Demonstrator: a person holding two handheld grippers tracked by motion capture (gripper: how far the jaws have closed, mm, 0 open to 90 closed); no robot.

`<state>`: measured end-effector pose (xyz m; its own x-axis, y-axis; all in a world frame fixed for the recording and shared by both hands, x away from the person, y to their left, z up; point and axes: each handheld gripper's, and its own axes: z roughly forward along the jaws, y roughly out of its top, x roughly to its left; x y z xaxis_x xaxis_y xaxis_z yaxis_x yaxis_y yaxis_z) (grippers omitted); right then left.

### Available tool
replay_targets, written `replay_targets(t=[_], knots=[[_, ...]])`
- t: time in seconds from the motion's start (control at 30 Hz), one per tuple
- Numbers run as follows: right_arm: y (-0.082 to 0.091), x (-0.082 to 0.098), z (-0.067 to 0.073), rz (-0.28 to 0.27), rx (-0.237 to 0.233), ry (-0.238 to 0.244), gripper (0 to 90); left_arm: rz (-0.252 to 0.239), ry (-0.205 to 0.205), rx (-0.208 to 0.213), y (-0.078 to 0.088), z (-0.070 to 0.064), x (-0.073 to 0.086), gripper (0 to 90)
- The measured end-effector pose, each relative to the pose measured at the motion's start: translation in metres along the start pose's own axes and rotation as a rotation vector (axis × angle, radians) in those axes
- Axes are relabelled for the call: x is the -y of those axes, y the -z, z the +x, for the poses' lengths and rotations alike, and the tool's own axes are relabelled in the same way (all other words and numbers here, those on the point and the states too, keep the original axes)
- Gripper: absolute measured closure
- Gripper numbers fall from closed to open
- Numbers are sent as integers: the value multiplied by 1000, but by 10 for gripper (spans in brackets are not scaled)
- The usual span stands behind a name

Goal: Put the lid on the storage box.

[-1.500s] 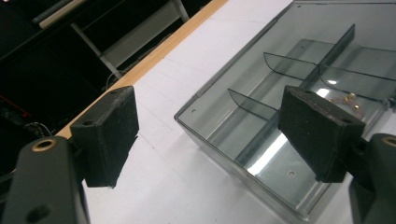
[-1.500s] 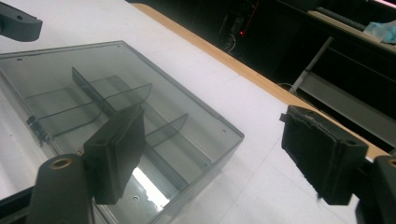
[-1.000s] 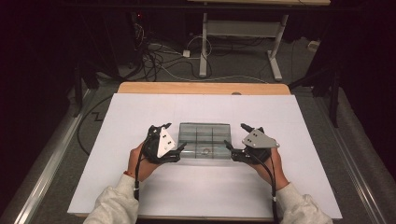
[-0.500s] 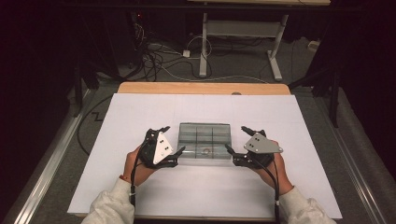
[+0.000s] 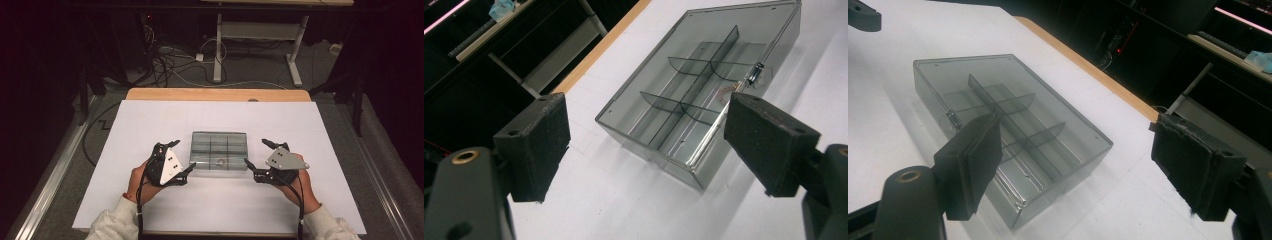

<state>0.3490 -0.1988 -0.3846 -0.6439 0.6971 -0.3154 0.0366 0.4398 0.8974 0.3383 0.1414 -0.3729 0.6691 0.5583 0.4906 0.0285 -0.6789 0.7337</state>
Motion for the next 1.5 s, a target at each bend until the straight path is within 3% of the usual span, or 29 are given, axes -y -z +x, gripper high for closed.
replay_targets(t=[0.67,0.83,0.93,1.1,1.23,1.5], knots=[[20,13,-3,16,20,29,208,12,-20,20,12,-5,18,183],[27,20,-5,20,21,20,208,12,-14,16,16,-6,24,183],[29,24,-5,30,24,33,207,19,-29,-10,17,-9,27,183],[33,33,-7,31,22,25,206,40,-35,-4,15,-10,36,183],[36,40,-7,36,22,27,205,43,-3,-2,17,-9,44,183],[45,54,-11,31,22,23,205,60,6,7,22,-9,56,183]])
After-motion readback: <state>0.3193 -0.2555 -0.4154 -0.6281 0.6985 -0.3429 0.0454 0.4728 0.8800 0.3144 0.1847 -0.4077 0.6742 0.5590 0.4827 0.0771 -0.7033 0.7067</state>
